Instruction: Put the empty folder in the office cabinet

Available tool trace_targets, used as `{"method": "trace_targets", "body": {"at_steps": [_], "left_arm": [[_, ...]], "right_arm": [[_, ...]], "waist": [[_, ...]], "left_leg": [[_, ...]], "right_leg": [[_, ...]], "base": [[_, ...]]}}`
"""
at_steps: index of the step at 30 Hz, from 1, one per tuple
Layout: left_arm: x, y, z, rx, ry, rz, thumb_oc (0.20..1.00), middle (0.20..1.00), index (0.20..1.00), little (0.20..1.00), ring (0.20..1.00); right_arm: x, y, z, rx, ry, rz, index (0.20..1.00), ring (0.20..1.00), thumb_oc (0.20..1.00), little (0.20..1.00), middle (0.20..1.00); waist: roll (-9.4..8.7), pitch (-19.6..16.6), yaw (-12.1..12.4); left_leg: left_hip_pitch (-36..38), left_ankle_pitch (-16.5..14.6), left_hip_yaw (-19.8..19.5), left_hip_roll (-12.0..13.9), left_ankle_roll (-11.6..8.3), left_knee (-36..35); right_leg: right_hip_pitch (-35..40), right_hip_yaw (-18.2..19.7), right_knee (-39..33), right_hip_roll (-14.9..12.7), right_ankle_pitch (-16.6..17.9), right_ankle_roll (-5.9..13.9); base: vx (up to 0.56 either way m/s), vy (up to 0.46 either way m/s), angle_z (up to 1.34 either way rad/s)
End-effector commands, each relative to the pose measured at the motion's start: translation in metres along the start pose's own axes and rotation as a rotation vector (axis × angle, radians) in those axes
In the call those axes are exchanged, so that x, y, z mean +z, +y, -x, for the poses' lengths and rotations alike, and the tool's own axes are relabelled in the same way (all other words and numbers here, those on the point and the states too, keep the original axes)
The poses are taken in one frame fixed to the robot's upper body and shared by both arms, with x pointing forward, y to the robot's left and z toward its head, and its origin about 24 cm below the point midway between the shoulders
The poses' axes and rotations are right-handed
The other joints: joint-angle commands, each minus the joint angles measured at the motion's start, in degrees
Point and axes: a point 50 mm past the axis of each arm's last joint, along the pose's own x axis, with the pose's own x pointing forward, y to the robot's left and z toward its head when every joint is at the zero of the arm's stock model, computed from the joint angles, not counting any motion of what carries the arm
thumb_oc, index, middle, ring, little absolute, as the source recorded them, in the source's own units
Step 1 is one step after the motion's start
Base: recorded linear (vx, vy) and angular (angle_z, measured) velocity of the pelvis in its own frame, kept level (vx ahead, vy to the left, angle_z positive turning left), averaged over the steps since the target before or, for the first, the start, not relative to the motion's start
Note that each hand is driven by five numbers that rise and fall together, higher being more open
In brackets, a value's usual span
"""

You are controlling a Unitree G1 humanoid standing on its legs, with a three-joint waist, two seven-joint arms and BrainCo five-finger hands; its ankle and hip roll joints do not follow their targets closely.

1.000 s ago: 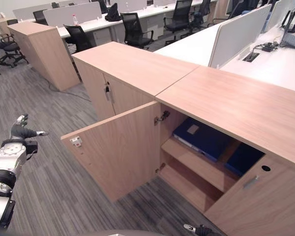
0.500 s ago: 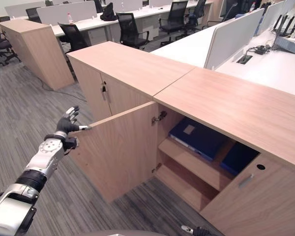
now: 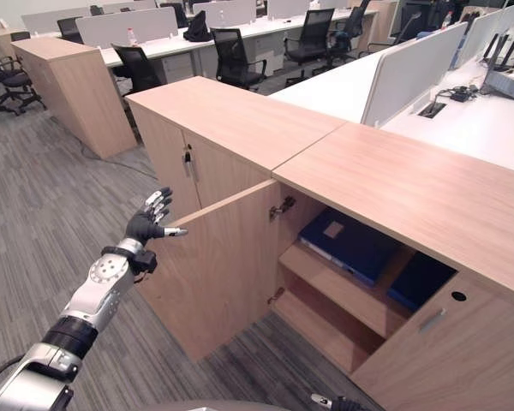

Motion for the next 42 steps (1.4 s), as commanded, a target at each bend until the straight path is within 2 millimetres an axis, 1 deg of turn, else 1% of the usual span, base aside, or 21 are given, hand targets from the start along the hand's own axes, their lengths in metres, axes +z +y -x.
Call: {"method": "trace_targets", "body": {"at_steps": [1,6,11,13,16,18,19,20,21,22,23,25,26,27,29,30,31,32,37,40,42], "left_arm": [[-0.033,-0.035,0.014,-0.154,0.132,0.068,1.000,1.000,1.000,1.000,1.000],[-0.035,-0.051,0.027,-0.253,0.148,0.083,1.000,1.000,1.000,1.000,1.000],[-0.027,-0.072,0.039,-0.389,0.127,0.080,1.000,1.000,1.000,1.000,1.000],[-0.025,-0.074,0.041,-0.414,0.121,0.079,1.000,1.000,1.000,1.000,1.000],[-0.017,-0.090,0.046,-0.518,0.106,0.085,1.000,1.000,1.000,1.000,1.000],[-0.014,-0.095,0.047,-0.556,0.101,0.091,1.000,1.000,1.000,1.000,1.000],[-0.014,-0.095,0.047,-0.556,0.101,0.091,1.000,1.000,1.000,1.000,1.000],[-0.011,-0.102,0.049,-0.611,0.098,0.088,1.000,1.000,1.000,1.000,1.000],[-0.009,-0.106,0.050,-0.639,0.095,0.090,1.000,1.000,1.000,1.000,1.000],[-0.009,-0.106,0.050,-0.639,0.096,0.090,1.000,1.000,1.000,1.000,1.000],[-0.008,-0.109,0.051,-0.666,0.094,0.083,1.000,1.000,1.000,1.000,1.000],[-0.006,-0.111,0.051,-0.687,0.086,0.065,1.000,1.000,1.000,1.000,1.000],[-0.003,-0.111,0.049,-0.692,0.076,0.037,1.000,1.000,1.000,1.000,1.000],[-0.003,-0.111,0.049,-0.692,0.076,0.037,1.000,1.000,1.000,1.000,1.000],[-0.003,-0.111,0.048,-0.689,0.075,0.029,1.000,1.000,1.000,1.000,1.000],[-0.001,-0.111,0.046,-0.691,0.068,0.013,1.000,1.000,1.000,1.000,1.000],[-0.001,-0.112,0.046,-0.694,0.068,0.008,1.000,1.000,1.000,1.000,1.000],[0.000,-0.111,0.045,-0.693,0.066,0.001,1.000,1.000,1.000,1.000,1.000],[0.000,-0.113,0.042,-0.699,0.068,-0.008,1.000,1.000,1.000,1.000,1.000],[0.001,-0.114,0.041,-0.697,0.065,-0.016,1.000,1.000,1.000,1.000,1.000],[0.002,-0.114,0.039,-0.698,0.061,-0.022,1.000,1.000,1.000,1.000,1.000]], "right_arm": [[0.010,0.000,-0.001,-0.002,0.005,0.023,1.000,1.000,1.000,1.000,1.000],[0.010,0.003,-0.002,0.009,0.008,0.040,1.000,1.000,1.000,1.000,1.000],[0.012,0.008,-0.002,0.021,0.000,0.055,1.000,1.000,1.000,1.000,1.000],[0.012,0.009,-0.002,0.026,0.000,0.066,1.000,1.000,1.000,1.000,1.000],[0.007,0.012,-0.002,0.041,0.023,0.188,1.000,1.000,1.000,1.000,1.000],[-0.001,0.013,-0.002,0.060,0.063,0.334,1.000,1.000,1.000,1.000,1.000],[-0.001,0.013,-0.002,0.060,0.063,0.334,1.000,1.000,1.000,1.000,1.000],[-0.010,0.017,-0.001,0.098,0.104,0.567,1.000,1.000,1.000,1.000,1.000],[-0.016,0.018,0.000,0.120,0.134,0.664,1.000,1.000,1.000,1.000,1.000],[-0.016,0.018,0.000,0.120,0.134,0.665,1.000,1.000,1.000,1.000,1.000],[-0.026,0.018,0.001,0.145,0.174,0.770,1.000,1.000,1.000,1.000,1.000],[-0.039,0.018,0.003,0.175,0.225,0.872,1.000,1.000,1.000,1.000,1.000],[-0.054,0.015,0.007,0.202,0.287,0.932,1.000,1.000,1.000,1.000,1.000],[-0.054,0.015,0.007,0.202,0.288,0.932,1.000,1.000,1.000,1.000,1.000],[-0.070,0.011,0.011,0.227,0.349,0.986,1.000,1.000,1.000,1.000,1.000],[-0.092,0.006,0.017,0.265,0.434,1.039,1.000,1.000,1.000,1.000,1.000],[-0.099,0.005,0.020,0.281,0.461,1.062,1.000,1.000,1.000,1.000,1.000],[-0.115,-0.001,0.026,0.312,0.531,1.101,1.000,1.000,1.000,1.000,1.000],[-0.129,-0.004,0.032,0.356,0.592,1.161,1.000,1.000,1.000,1.000,1.000],[-0.127,-0.003,0.032,0.371,0.595,1.196,1.000,1.000,1.000,1.000,1.000],[-0.121,0.001,0.029,0.380,0.570,1.232,1.000,1.000,1.000,1.000,1.000]], "waist": [[1.36,1.76,0.62],[1.25,2.05,1.06],[1.06,2.71,1.66],[1.01,2.81,1.71],[0.77,3.35,1.93],[0.49,3.60,2.10],[0.49,3.59,2.09],[0.03,4.02,2.71],[-0.25,4.11,2.93],[-0.27,4.05,2.84],[-0.57,4.18,3.16],[-1.08,4.39,3.37],[-1.46,4.72,3.32],[-1.47,4.68,3.30],[-1.83,4.80,3.05],[-2.19,5.07,2.72],[-2.32,5.11,2.57],[-2.60,5.41,2.07],[-3.17,6.16,0.90],[-3.43,6.68,0.49],[-3.42,7.33,0.55]], "left_leg": [[-0.54,-6.22,-3.42,-3.05,4.52,0.79],[-0.67,-6.14,-3.93,-3.00,4.60,0.79],[-1.41,-5.90,-4.67,-2.94,4.69,0.79],[-1.54,-5.85,-4.76,-2.93,4.69,0.79],[-2.05,-5.68,-5.20,-2.97,4.70,0.79],[-2.43,-5.53,-5.43,-2.98,4.68,0.79],[-2.44,-5.53,-5.44,-2.98,4.68,0.79],[-2.92,-5.28,-5.76,-2.98,4.63,0.79],[-3.29,-5.16,-5.99,-3.00,4.62,0.79],[-3.34,-5.16,-6.04,-3.01,4.62,0.79],[-3.60,-5.07,-6.37,-3.04,4.61,0.79],[-4.15,-4.96,-6.76,-3.17,4.63,0.79],[-4.56,-4.90,-6.83,-3.26,4.66,0.79],[-4.60,-4.90,-6.84,-3.27,4.66,0.79],[-5.06,-4.84,-6.89,-3.37,4.71,0.79],[-5.55,-4.77,-6.79,-3.48,4.75,0.79],[-5.79,-4.76,-6.77,-3.55,4.79,0.79],[-6.28,-4.66,-6.47,-3.69,4.88,0.79],[-7.51,-4.58,-5.05,-3.80,5.00,0.79],[-8.30,-4.51,-3.64,-3.65,5.02,0.79],[-9.06,-4.45,-1.48,-3.18,4.97,0.79]], "right_leg": [[2.42,-5.15,0.44,-2.98,-2.33,4.72],[2.48,-5.49,0.44,-2.77,-2.45,4.57],[2.20,-5.80,0.44,-2.53,-2.63,4.31],[2.13,-5.86,0.44,-2.47,-2.61,4.29],[1.89,-5.93,0.44,-2.35,-2.57,4.19],[1.80,-6.20,0.44,-2.23,-2.53,4.06],[1.81,-6.22,0.44,-2.23,-2.53,4.06],[1.77,-6.58,0.44,-2.16,-2.43,3.97],[1.62,-6.79,0.44,-2.21,-2.31,3.97],[1.62,-6.86,0.44,-2.22,-2.33,3.97],[1.52,-7.06,0.44,-2.21,-2.23,4.01],[1.26,-7.33,0.44,-2.22,-2.03,4.08],[0.94,-7.45,0.44,-2.24,-1.92,4.11],[0.91,-7.46,0.44,-2.24,-1.92,4.12],[0.54,-7.43,0.44,-2.32,-1.78,4.10],[0.11,-7.39,0.44,-2.40,-1.54,4.12],[-0.16,-7.32,0.44,-2.42,-1.44,4.14],[-0.87,-7.07,0.44,-2.56,-0.93,4.20],[-3.22,-5.70,0.44,-2.55,0.10,4.28],[-4.94,-5.04,0.44,-2.42,1.64,4.32],[-6.48,-7.13,0.44,-2.43,3.02,4.29]], "base": [[0.00,0.000,0.00],[0.00,0.000,0.00],[-0.01,-0.006,0.02],[-0.01,-0.006,0.07],[-0.03,-0.013,0.10],[-0.02,-0.009,0.10],[-0.03,-0.021,0.07],[-0.04,-0.025,0.07],[-0.03,-0.025,0.06],[-0.02,-0.016,0.12],[-0.02,-0.016,0.15],[-0.03,-0.008,0.13],[-0.03,0.008,0.04],[0.00,0.000,0.00],[-0.02,0.014,-0.01],[-0.04,0.032,-0.02],[-0.05,0.056,-0.02],[-0.03,0.039,-0.02],[-0.05,0.041,-0.01],[-0.08,0.025,-0.16],[-0.10,0.015,-0.38]]}}
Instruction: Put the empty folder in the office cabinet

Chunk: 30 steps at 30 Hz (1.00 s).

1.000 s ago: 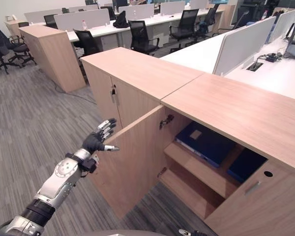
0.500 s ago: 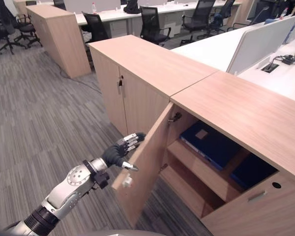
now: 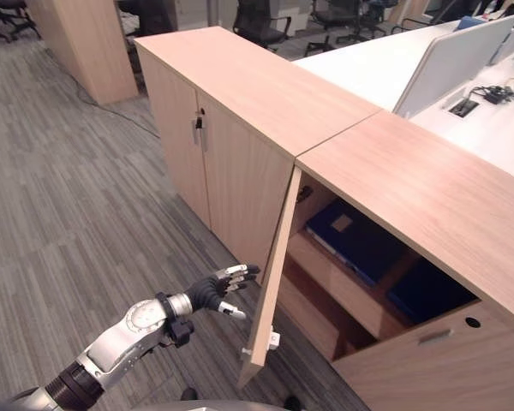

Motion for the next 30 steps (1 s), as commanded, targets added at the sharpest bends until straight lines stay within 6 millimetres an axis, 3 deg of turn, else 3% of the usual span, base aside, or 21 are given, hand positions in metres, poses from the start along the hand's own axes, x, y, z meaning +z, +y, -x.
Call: {"method": "trace_targets", "body": {"at_steps": [1,2,4,6,7,11,16,20,22,27,30], "left_arm": [[0.031,0.003,-0.008,0.006,-0.141,-0.052,1.000,1.000,1.000,1.000,1.000],[0.031,0.005,-0.008,0.015,-0.135,-0.056,1.000,1.000,1.000,1.000,1.000],[0.028,0.008,-0.007,0.039,-0.122,-0.045,1.000,1.000,1.000,1.000,1.000],[0.026,0.011,-0.006,0.064,-0.113,-0.034,1.000,1.000,1.000,1.000,1.000],[0.025,0.012,-0.006,0.069,-0.108,-0.034,1.000,1.000,1.000,1.000,1.000],[0.017,0.010,-0.004,0.062,-0.083,-0.027,1.000,1.000,1.000,1.000,1.000],[0.010,0.009,-0.011,0.068,-0.059,0.010,1.000,1.000,1.000,1.000,1.000],[0.007,0.013,-0.025,0.096,-0.030,0.007,1.000,1.000,1.000,1.000,1.000],[0.008,0.015,-0.029,0.114,-0.035,0.008,1.000,1.000,1.000,1.000,1.000],[0.022,0.034,-0.059,0.221,-0.024,-0.045,1.000,1.000,1.000,1.000,1.000],[0.027,0.041,-0.068,0.257,-0.014,-0.068,1.000,1.000,1.000,1.000,1.000]], "right_arm": [[-0.067,0.067,0.004,0.290,0.285,0.279,1.000,1.000,1.000,1.000,1.000],[-0.057,0.064,0.002,0.287,0.254,0.302,1.000,1.000,1.000,1.000,1.000],[-0.050,0.063,0.001,0.272,0.227,0.279,1.000,1.000,1.000,1.000,1.000],[-0.048,0.061,0.001,0.250,0.217,0.244,1.000,1.000,1.000,1.000,1.000],[-0.047,0.061,0.000,0.250,0.213,0.237,1.000,1.000,1.000,1.000,1.000],[-0.041,0.058,-0.001,0.230,0.194,0.196,1.000,1.000,1.000,1.000,1.000],[-0.031,0.046,-0.002,0.179,0.163,0.141,1.000,1.000,1.000,1.000,1.000],[-0.030,0.033,-0.001,0.111,0.156,0.097,1.000,1.000,1.000,1.000,1.000],[-0.030,0.030,-0.001,0.094,0.157,0.090,1.000,1.000,1.000,1.000,1.000],[-0.025,0.012,0.000,0.012,0.133,0.037,1.000,1.000,1.000,1.000,1.000],[-0.025,0.009,0.000,-0.006,0.123,0.025,1.000,1.000,1.000,1.000,1.000]], "waist": [[3.72,3.84,-0.31],[4.42,4.41,0.24],[5.05,4.73,0.35],[5.04,4.42,0.43],[5.08,3.84,0.43],[3.60,2.02,1.07],[3.54,1.40,-0.20],[4.34,0.72,-2.78],[4.62,0.73,-3.08],[5.57,0.07,-6.04],[5.59,-0.16,-6.95]], "left_leg": [[-3.32,-4.60,-0.42,-2.65,4.51,0.62],[-3.18,-4.88,1.49,-1.49,4.11,0.62],[-2.49,-5.00,3.45,-0.22,3.80,0.62],[-1.92,-5.09,6.20,0.66,3.77,0.62],[-1.29,-6.39,6.27,1.15,3.41,0.62],[-0.41,-5.98,9.99,1.77,2.98,0.62],[1.47,-4.84,12.58,4.94,1.54,0.62],[2.80,-2.64,14.51,9.74,-1.04,0.70],[2.99,-2.20,14.97,10.59,-1.57,0.74],[4.49,1.19,17.63,15.82,-4.47,0.96],[4.98,2.23,18.65,17.28,-5.16,1.11]], "right_leg": [[-1.10,-5.51,0.01,-2.31,1.57,4.27],[-0.37,-10.64,0.02,-3.15,2.70,4.33],[1.81,-14.13,0.72,-4.47,2.83,3.98],[3.56,-14.91,2.83,-6.58,3.96,4.03],[4.52,-14.59,2.80,-6.53,3.93,4.74],[5.67,-17.93,0.41,-5.34,3.16,5.05],[4.90,-16.13,0.01,-1.96,-1.74,3.81],[4.45,-13.53,0.01,3.13,-6.37,1.17],[4.49,-13.00,0.01,4.17,-7.01,0.63],[4.75,-10.16,0.01,9.80,-10.51,-2.41],[4.99,-9.58,0.01,11.20,-11.27,-3.10]], "base": [[-0.11,-0.022,-0.84],[-0.10,-0.039,-1.12],[-0.13,-0.046,-1.15],[-0.08,-0.051,-0.74],[0.01,-0.056,-0.54],[-0.01,-0.110,-0.51],[0.04,-0.182,-0.53],[0.01,-0.266,-0.44],[0.01,-0.190,-0.31],[0.02,-0.229,-0.31],[0.02,-0.118,-0.22]]}}
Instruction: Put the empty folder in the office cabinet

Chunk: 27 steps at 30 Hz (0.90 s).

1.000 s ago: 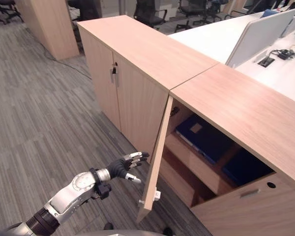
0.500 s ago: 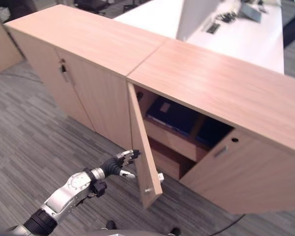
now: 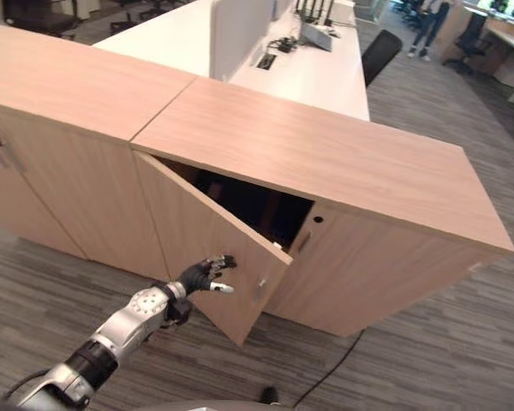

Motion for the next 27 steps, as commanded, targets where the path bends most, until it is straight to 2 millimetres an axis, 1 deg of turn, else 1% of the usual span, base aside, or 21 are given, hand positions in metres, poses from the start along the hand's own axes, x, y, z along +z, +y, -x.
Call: {"method": "trace_targets", "body": {"at_steps": [1,3,4,5,6,8,9,10,11,12,13,14,15,17,18,19,20,21,24,26,27], "left_arm": [[0.063,-0.024,-0.029,-0.059,-0.210,-0.067,1.000,1.000,1.000,1.000,1.000],[0.069,-0.016,-0.038,0.000,-0.202,-0.087,1.000,1.000,1.000,1.000,1.000],[0.071,-0.005,-0.043,0.058,-0.173,-0.112,1.000,1.000,1.000,1.000,1.000],[0.074,0.011,-0.046,0.135,-0.151,-0.127,1.000,1.000,1.000,1.000,1.000],[0.075,0.016,-0.046,0.154,-0.147,-0.129,1.000,1.000,1.000,1.000,1.000],[0.075,0.029,-0.045,0.210,-0.139,-0.121,1.000,1.000,1.000,1.000,1.000],[0.075,0.029,-0.045,0.210,-0.139,-0.121,1.000,1.000,1.000,1.000,1.000],[0.077,0.044,-0.041,0.264,-0.141,-0.109,1.000,1.000,1.000,1.000,1.000],[0.076,0.051,-0.039,0.291,-0.137,-0.109,1.000,1.000,1.000,1.000,1.000],[0.079,0.059,-0.036,0.316,-0.141,-0.115,1.000,1.000,1.000,1.000,1.000],[0.082,0.063,-0.035,0.334,-0.146,-0.116,1.000,1.000,1.000,1.000,1.000],[0.088,0.068,-0.035,0.354,-0.161,-0.120,1.000,1.000,1.000,1.000,1.000],[0.093,0.070,-0.035,0.364,-0.171,-0.117,1.000,1.000,1.000,1.000,1.000],[0.102,0.075,-0.033,0.391,-0.203,-0.110,1.000,1.000,1.000,1.000,1.000],[0.102,0.075,-0.033,0.391,-0.203,-0.111,1.000,1.000,1.000,1.000,1.000],[0.107,0.083,-0.030,0.421,-0.218,-0.091,1.000,1.000,1.000,1.000,1.000],[0.108,0.084,-0.030,0.427,-0.222,-0.083,1.000,1.000,1.000,1.000,1.000],[0.108,0.084,-0.030,0.427,-0.222,-0.083,1.000,1.000,1.000,1.000,1.000],[0.113,0.097,-0.026,0.482,-0.230,-0.050,1.000,1.000,1.000,1.000,1.000],[0.114,0.100,-0.024,0.495,-0.236,-0.047,1.000,1.000,1.000,1.000,1.000],[0.118,0.108,-0.020,0.517,-0.247,-0.045,1.000,1.000,1.000,1.000,1.000]], "right_arm": [[-0.025,0.009,0.000,0.030,0.098,0.065,1.000,1.000,1.000,1.000,1.000],[-0.025,0.006,0.000,0.014,0.090,0.044,1.000,1.000,1.000,1.000,1.000],[-0.035,0.003,0.002,0.002,0.098,0.025,1.000,1.000,1.000,1.000,1.000],[-0.039,0.001,0.002,-0.002,0.111,-0.003,1.000,1.000,1.000,1.000,1.000],[-0.039,0.000,0.003,-0.006,0.110,-0.007,1.000,1.000,1.000,1.000,1.000],[-0.038,-0.006,0.003,-0.025,0.101,-0.028,1.000,1.000,1.000,1.000,1.000],[-0.038,-0.006,0.003,-0.026,0.101,-0.028,1.000,1.000,1.000,1.000,1.000],[-0.034,-0.014,0.004,-0.044,0.084,-0.045,1.000,1.000,1.000,1.000,1.000],[-0.032,-0.020,0.005,-0.054,0.074,-0.048,1.000,1.000,1.000,1.000,1.000],[-0.029,-0.026,0.006,-0.067,0.066,-0.052,1.000,1.000,1.000,1.000,1.000],[-0.026,-0.030,0.006,-0.075,0.058,-0.049,1.000,1.000,1.000,1.000,1.000],[-0.023,-0.033,0.007,-0.082,0.050,-0.043,1.000,1.000,1.000,1.000,1.000],[-0.022,-0.036,0.007,-0.095,0.045,-0.050,1.000,1.000,1.000,1.000,1.000],[-0.016,-0.042,0.008,-0.116,0.026,-0.063,1.000,1.000,1.000,1.000,1.000],[-0.016,-0.042,0.008,-0.117,0.026,-0.063,1.000,1.000,1.000,1.000,1.000],[-0.015,-0.040,0.007,-0.110,0.020,-0.070,1.000,1.000,1.000,1.000,1.000],[-0.016,-0.038,0.007,-0.111,0.021,-0.083,1.000,1.000,1.000,1.000,1.000],[-0.016,-0.038,0.007,-0.111,0.021,-0.083,1.000,1.000,1.000,1.000,1.000],[-0.009,-0.036,0.006,-0.104,-0.001,-0.124,1.000,1.000,1.000,1.000,1.000],[-0.012,-0.033,0.006,-0.096,0.002,-0.122,1.000,1.000,1.000,1.000,1.000],[-0.016,-0.031,0.006,-0.088,0.015,-0.122,1.000,1.000,1.000,1.000,1.000]], "waist": [[3.72,0.42,-1.75],[3.76,0.27,-2.64],[3.76,-0.09,-3.67],[3.81,-0.43,-4.34],[3.83,-0.38,-4.42],[3.67,0.21,-4.43],[3.69,0.21,-4.46],[3.16,1.10,-3.58],[2.70,1.66,-2.79],[2.09,1.98,-2.03],[1.49,2.29,-1.65],[1.41,2.66,-1.19],[1.48,3.20,-0.73],[1.82,4.34,-0.15],[1.78,4.16,-0.29],[2.74,4.09,-0.50],[3.13,3.50,-0.78],[3.12,3.52,-0.77],[4.33,1.61,-1.73],[4.55,1.33,-1.86],[4.98,0.66,-1.98]], "left_leg": [[-3.03,2.74,-6.19,7.08,-1.86,-0.35],[-2.60,4.00,-5.31,8.55,-2.63,-0.22],[-1.89,5.00,-4.24,9.90,-3.28,-0.10],[-1.20,5.88,-3.45,10.86,-3.68,0.13],[-1.03,6.26,-3.33,11.11,-3.77,0.35],[-2.06,6.26,-4.37,11.96,-3.84,4.87],[-2.14,6.20,-4.43,12.01,-3.85,4.99],[-4.11,4.97,-8.55,10.97,-2.70,9.63],[-5.84,2.36,-12.36,8.95,-0.95,11.88],[-7.86,-1.39,-16.02,6.08,1.09,13.28],[-9.77,-2.24,-18.11,3.53,2.73,13.91],[-11.29,-3.81,-21.06,0.33,3.58,14.39],[-13.39,-4.20,-23.41,-2.56,3.90,15.32],[-15.91,-4.71,-26.78,-6.37,3.99,17.26],[-16.16,-4.49,-26.88,-6.47,4.02,17.16],[-13.72,-5.32,-27.63,-7.27,4.30,14.98],[-12.48,-4.99,-27.53,-7.52,4.50,13.02],[-12.43,-4.97,-27.52,-7.52,4.50,12.96],[-8.70,-4.03,-27.31,-8.26,4.75,6.84],[-7.70,-3.63,-27.21,-8.50,4.81,5.15],[-6.30,-3.01,-26.98,-8.92,4.87,2.81]], "right_leg": [[3.45,-1.67,0.05,4.52,-11.34,0.46],[3.72,-1.00,0.05,5.94,-12.09,-0.40],[3.88,-0.13,0.05,7.22,-12.66,-1.20],[4.25,0.79,0.05,8.14,-13.00,-1.87],[4.39,1.19,0.05,8.46,-13.13,-2.10],[4.84,2.81,0.05,9.35,-13.25,-3.03],[4.83,2.78,0.05,9.37,-13.25,-3.04],[5.12,4.28,0.05,9.77,-13.27,-3.92],[5.43,5.19,0.05,9.62,-13.38,-4.18],[5.71,5.99,0.05,9.09,-13.34,-4.22],[5.20,6.09,0.05,8.47,-12.39,-4.35],[5.42,6.84,0.05,8.33,-12.19,-4.17],[5.58,7.16,0.05,8.32,-11.91,-4.09],[5.46,8.62,0.05,8.25,-10.95,-3.62],[5.21,8.50,0.05,8.19,-10.89,-3.61],[5.47,9.58,0.05,8.64,-10.39,-3.20],[5.22,9.52,0.05,8.59,-10.27,-2.97],[5.25,9.54,0.05,8.58,-10.27,-2.97],[4.86,9.20,0.05,7.50,-9.70,-2.18],[4.87,9.29,0.05,7.40,-9.67,-2.01],[4.89,9.17,0.05,7.18,-9.60,-1.74]], "base": [[0.02,-0.142,-0.17],[0.03,-0.210,-0.11],[0.07,-0.293,-0.14],[0.07,-0.265,-0.12],[0.06,-0.188,-0.32],[0.01,-0.119,-0.47],[-0.02,-0.129,-0.59],[-0.03,-0.107,-0.60],[-0.04,-0.130,-0.61],[-0.10,-0.051,-0.77],[-0.09,-0.011,-0.91],[-0.10,0.032,-0.78],[-0.05,0.054,-0.48],[-0.07,0.063,-0.24],[-0.03,0.085,-0.34],[0.01,0.096,-0.58],[0.01,0.095,-0.65],[0.03,0.139,-0.78],[0.04,0.143,-0.37],[0.02,0.086,-0.07],[0.01,0.066,0.09]]}}
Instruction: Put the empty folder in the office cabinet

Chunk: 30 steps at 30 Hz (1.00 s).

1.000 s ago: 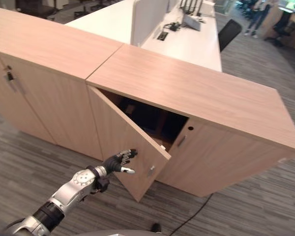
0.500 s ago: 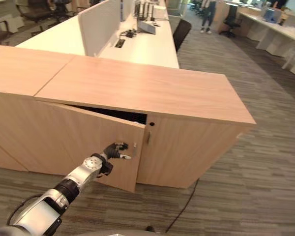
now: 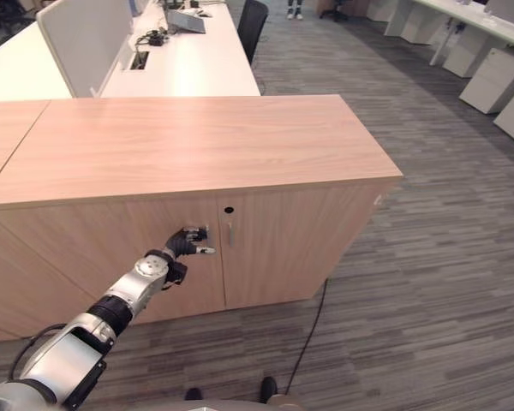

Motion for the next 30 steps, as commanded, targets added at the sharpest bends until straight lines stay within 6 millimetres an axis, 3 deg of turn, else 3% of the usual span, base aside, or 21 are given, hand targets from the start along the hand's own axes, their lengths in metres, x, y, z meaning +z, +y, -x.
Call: {"method": "trace_targets", "body": {"at_steps": [1,10,15,20,21,24,25,27,28,30], "left_arm": [[0.095,0.046,-0.011,0.173,-0.287,0.063,1.000,1.000,1.000,1.000,1.000],[0.097,0.103,0.001,0.356,-0.281,0.147,1.000,1.000,1.000,1.000,1.000],[0.088,0.109,0.005,0.366,-0.284,0.177,1.000,1.000,1.000,1.000,1.000],[0.053,0.070,0.017,0.167,-0.331,0.308,1.000,1.000,1.000,1.000,1.000],[0.030,0.051,0.025,0.089,-0.305,0.317,1.000,1.000,1.000,1.000,1.000],[0.009,0.038,0.035,0.045,-0.275,0.334,1.000,1.000,1.000,1.000,1.000],[-0.013,0.025,0.045,-0.001,-0.237,0.390,1.000,1.000,1.000,1.000,1.000],[-0.022,0.019,0.051,-0.028,-0.222,0.409,1.000,1.000,1.000,1.000,1.000],[-0.043,0.008,0.063,-0.076,-0.176,0.466,1.000,1.000,1.000,1.000,1.000],[-0.052,0.002,0.068,-0.100,-0.149,0.480,1.000,1.000,1.000,1.000,1.000]], "right_arm": [[-0.005,-0.004,0.001,-0.001,0.015,0.006,1.000,1.000,1.000,1.000,1.000],[-0.007,0.003,0.000,0.019,0.008,-0.046,1.000,1.000,1.000,1.000,1.000],[-0.003,0.001,0.000,0.013,-0.002,-0.042,1.000,1.000,1.000,1.000,1.000],[0.002,0.007,-0.001,0.033,-0.010,-0.055,1.000,1.000,1.000,1.000,1.000],[0.004,0.012,-0.001,0.047,-0.012,-0.058,1.000,1.000,1.000,1.000,1.000],[0.007,0.013,-0.001,0.050,-0.017,-0.064,1.000,1.000,1.000,1.000,1.000],[0.011,0.011,-0.001,0.044,-0.027,-0.074,1.000,1.000,1.000,1.000,1.000],[0.011,0.012,-0.002,0.046,-0.028,-0.076,1.000,1.000,1.000,1.000,1.000],[0.012,0.011,-0.001,0.042,-0.030,-0.085,1.000,1.000,1.000,1.000,1.000],[0.013,0.009,-0.001,0.040,-0.033,-0.087,1.000,1.000,1.000,1.000,1.000]], "waist": [[1.32,-3.17,-1.57],[2.24,-5.01,-1.64],[2.18,-5.32,-1.18],[2.17,-5.22,0.19],[2.14,-5.04,0.79],[2.00,-4.95,1.38],[1.80,-4.65,2.05],[1.70,-4.62,2.32],[1.48,-4.46,3.05],[1.37,-4.43,3.35]], "left_leg": [[-2.03,-4.43,-0.28,-0.36,-0.48,3.54],[0.72,-4.28,0.54,-1.27,0.02,0.02],[0.72,-4.54,0.55,-1.51,0.25,0.02],[0.39,-4.67,0.23,-1.80,0.53,0.02],[0.32,-4.77,0.15,-1.90,0.67,0.02],[0.23,-4.82,-0.03,-2.06,0.78,0.02],[0.02,-4.77,-0.35,-2.17,0.89,0.02],[-0.04,-4.81,-0.41,-2.19,0.94,0.02],[-0.32,-4.78,-0.65,-2.30,1.07,0.02],[-0.44,-4.79,-0.77,-2.33,1.14,0.02]], "right_leg": [[3.46,-0.84,0.35,3.08,-8.04,2.17],[3.63,-0.75,0.35,2.16,-8.00,3.42],[3.48,-0.65,0.35,1.88,-7.87,3.70],[3.43,-1.05,0.35,1.38,-7.68,3.89],[3.50,-1.13,0.35,1.18,-7.65,3.93],[3.52,-1.17,0.35,1.07,-7.58,3.94],[3.43,-1.25,0.35,0.97,-7.47,3.94],[3.41,-1.31,0.35,0.92,-7.45,3.96],[3.21,-1.41,0.35,0.87,-7.44,4.02],[3.15,-1.50,0.35,0.81,-7.43,4.05]], "base": [[0.03,0.122,0.05],[0.00,0.060,-0.05],[-0.01,0.035,-0.03],[-0.01,0.037,0.01],[0.01,0.059,0.00],[0.00,0.014,0.01],[0.00,0.000,0.00],[0.00,0.000,0.00],[0.00,0.000,0.00],[0.00,0.000,0.00]]}}
